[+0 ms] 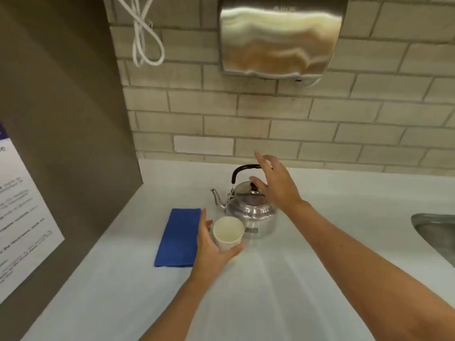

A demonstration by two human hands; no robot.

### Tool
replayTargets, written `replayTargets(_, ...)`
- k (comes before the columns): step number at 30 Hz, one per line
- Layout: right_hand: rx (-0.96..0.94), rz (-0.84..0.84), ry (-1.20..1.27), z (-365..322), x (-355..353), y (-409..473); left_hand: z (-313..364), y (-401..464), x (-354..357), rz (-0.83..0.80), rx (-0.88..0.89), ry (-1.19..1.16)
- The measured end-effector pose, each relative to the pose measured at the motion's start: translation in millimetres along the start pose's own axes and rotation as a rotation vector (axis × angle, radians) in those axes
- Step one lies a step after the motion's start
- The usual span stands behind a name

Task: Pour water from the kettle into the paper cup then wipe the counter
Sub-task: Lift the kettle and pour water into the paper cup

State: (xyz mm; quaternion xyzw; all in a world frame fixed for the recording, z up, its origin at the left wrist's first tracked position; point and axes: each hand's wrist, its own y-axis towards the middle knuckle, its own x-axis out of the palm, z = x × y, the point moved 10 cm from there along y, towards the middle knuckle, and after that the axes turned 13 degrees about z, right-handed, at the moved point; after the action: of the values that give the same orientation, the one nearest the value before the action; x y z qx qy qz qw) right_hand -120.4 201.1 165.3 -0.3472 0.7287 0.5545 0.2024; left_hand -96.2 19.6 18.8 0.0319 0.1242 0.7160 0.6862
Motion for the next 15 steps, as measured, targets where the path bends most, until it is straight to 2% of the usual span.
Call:
replayTargets(3, -0.072, -0.083, -0.01, 10, 13, 26, -6, 2, 11, -0.002, -0.019, 0.013)
replayTargets(8, -0.06, -0.317, 0.189, 23, 47, 46, -17, 5, 20, 0.06, 0.001, -0.028)
replayTargets(15, -0.077, -0.293, 0.352, 32, 60, 54, -29, 0, 16, 0.143, -0.029, 0.038)
